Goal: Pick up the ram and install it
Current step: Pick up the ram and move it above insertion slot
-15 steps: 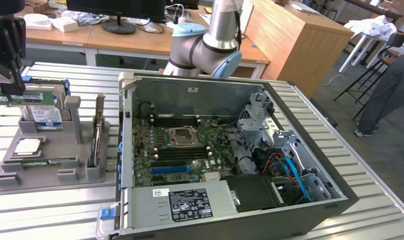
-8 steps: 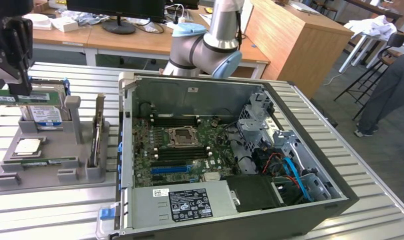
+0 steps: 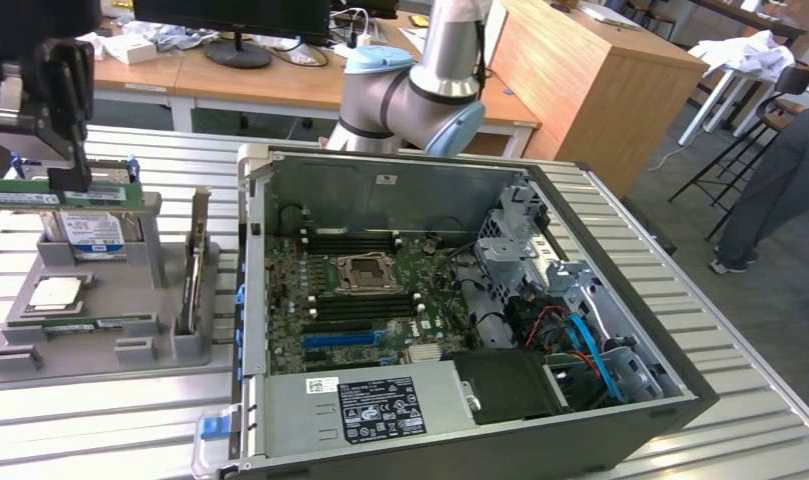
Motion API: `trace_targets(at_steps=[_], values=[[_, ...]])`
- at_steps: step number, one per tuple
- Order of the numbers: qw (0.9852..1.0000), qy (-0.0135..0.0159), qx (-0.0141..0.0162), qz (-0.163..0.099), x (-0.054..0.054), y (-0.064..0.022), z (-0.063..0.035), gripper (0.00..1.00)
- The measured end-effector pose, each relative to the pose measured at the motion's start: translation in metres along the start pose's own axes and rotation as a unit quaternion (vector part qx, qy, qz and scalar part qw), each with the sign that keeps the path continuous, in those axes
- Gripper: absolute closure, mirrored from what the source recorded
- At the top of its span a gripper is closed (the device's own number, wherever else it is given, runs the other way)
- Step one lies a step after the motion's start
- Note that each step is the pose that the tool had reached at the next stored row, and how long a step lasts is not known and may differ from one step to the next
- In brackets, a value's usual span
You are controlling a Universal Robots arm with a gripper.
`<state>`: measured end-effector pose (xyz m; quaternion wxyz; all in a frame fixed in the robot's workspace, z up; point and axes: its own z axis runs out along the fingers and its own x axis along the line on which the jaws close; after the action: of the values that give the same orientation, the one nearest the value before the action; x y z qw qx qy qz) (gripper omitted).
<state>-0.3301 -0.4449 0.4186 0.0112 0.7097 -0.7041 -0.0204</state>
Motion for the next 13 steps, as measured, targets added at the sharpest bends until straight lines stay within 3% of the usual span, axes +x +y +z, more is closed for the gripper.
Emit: trace_targets(at_steps=[13], values=[[1.0, 0.0, -0.0002, 0.0, 0.0, -0.0368, -0.0017, 0.88]])
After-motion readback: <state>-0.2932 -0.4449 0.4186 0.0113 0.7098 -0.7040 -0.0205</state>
